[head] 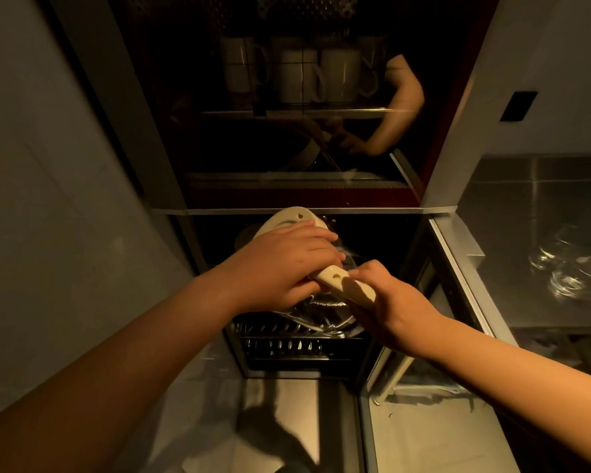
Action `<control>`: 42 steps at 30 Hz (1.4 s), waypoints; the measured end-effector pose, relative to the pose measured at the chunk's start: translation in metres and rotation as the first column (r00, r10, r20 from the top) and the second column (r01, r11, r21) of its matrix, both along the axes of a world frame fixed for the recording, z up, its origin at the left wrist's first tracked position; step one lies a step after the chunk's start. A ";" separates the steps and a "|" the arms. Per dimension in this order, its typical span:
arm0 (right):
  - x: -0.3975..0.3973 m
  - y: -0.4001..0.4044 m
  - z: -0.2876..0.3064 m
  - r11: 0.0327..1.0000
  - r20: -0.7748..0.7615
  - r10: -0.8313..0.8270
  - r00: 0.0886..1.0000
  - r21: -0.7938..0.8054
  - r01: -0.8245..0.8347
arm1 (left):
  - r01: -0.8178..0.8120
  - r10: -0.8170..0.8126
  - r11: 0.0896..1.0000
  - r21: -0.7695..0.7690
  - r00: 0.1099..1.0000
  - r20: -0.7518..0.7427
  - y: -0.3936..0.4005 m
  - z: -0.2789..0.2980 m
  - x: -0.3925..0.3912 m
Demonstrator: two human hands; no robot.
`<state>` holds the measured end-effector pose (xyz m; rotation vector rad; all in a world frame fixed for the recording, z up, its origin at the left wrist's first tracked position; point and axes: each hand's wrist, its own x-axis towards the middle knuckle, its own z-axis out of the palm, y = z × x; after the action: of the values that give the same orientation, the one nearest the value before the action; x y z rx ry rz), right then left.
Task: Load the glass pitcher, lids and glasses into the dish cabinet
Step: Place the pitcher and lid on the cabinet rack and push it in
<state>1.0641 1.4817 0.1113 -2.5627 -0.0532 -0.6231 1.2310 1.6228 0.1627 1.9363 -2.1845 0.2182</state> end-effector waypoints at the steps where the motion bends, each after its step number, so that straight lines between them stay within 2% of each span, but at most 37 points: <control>1: 0.000 0.000 0.001 0.999 0.005 0.014 1.000 -0.040 -0.013 | -0.001 0.002 1.000 0.012 1.000 -0.007 0.000 0.001 0.001; 3: 0.001 0.000 -0.003 0.970 0.049 0.032 0.998 -0.242 -0.019 | 0.003 -0.002 0.999 0.036 1.000 -0.018 0.000 0.001 0.001; 6: -0.002 -0.003 -0.012 0.928 0.022 0.069 0.997 -0.367 -0.056 | 0.017 -0.016 0.998 0.065 1.000 -0.019 -0.003 0.002 0.000; 7: -0.003 -0.003 -0.017 0.913 0.038 0.041 0.998 -0.407 -0.022 | 0.022 -0.020 0.997 0.078 1.000 -0.018 -0.004 0.003 0.000; 8: -0.003 -0.004 -0.019 0.925 0.016 0.054 0.998 -0.377 -0.044 | 0.025 -0.024 0.996 0.088 1.000 -0.014 -0.005 0.004 -0.001; 10: -0.001 -0.006 -0.018 0.921 0.089 0.138 0.986 -0.377 -0.095 | 0.028 -0.028 0.994 0.104 1.000 -0.006 -0.006 0.005 0.000; 12: 0.000 -0.008 -0.022 0.823 0.246 0.223 0.943 -0.567 -0.046 | 0.021 -0.020 0.993 0.112 1.000 -0.012 -0.007 0.006 0.002; 13: 0.000 -0.010 -0.023 0.799 0.273 0.241 0.931 -0.600 -0.030 | 0.017 -0.016 0.993 0.115 1.000 -0.016 -0.007 0.007 0.002; 16: -0.001 -0.010 -0.023 0.833 0.313 0.240 0.919 -0.552 -0.029 | 0.028 -0.026 0.994 0.110 0.999 -0.021 -0.007 0.008 0.002; 22: -0.006 -0.008 -0.023 0.775 0.320 0.386 0.865 -0.622 -0.116 | 0.029 -0.028 0.994 0.105 1.000 -0.004 -0.004 0.006 0.003; 24: -0.006 -0.007 -0.017 0.732 0.250 0.420 0.872 -0.662 -0.163 | 0.032 -0.033 0.993 0.114 0.999 0.007 -0.004 0.005 0.003; 27: -0.003 -0.005 -0.011 0.639 0.057 0.430 0.901 -0.725 -0.259 | 0.050 -0.055 0.990 0.130 0.998 0.030 -0.003 0.005 0.004; 30: -0.001 -0.001 -0.006 0.617 -0.054 0.406 0.912 -0.720 -0.317 | 0.039 -0.043 0.989 0.145 0.999 0.025 -0.002 0.005 0.005; 33: 0.000 0.002 -0.008 0.652 -0.028 0.370 0.929 -0.704 -0.281 | 0.024 -0.027 0.988 0.152 1.000 0.016 -0.002 0.005 0.007; 42: 0.003 0.008 -0.027 0.728 0.192 0.271 0.943 -0.682 -0.070 | 0.072 -0.083 0.990 0.119 0.992 0.091 -0.018 0.003 0.002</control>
<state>1.0671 1.4893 0.0847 -3.0635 -0.7391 -1.0400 1.2334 1.6043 0.1653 1.9323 -2.3788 0.1790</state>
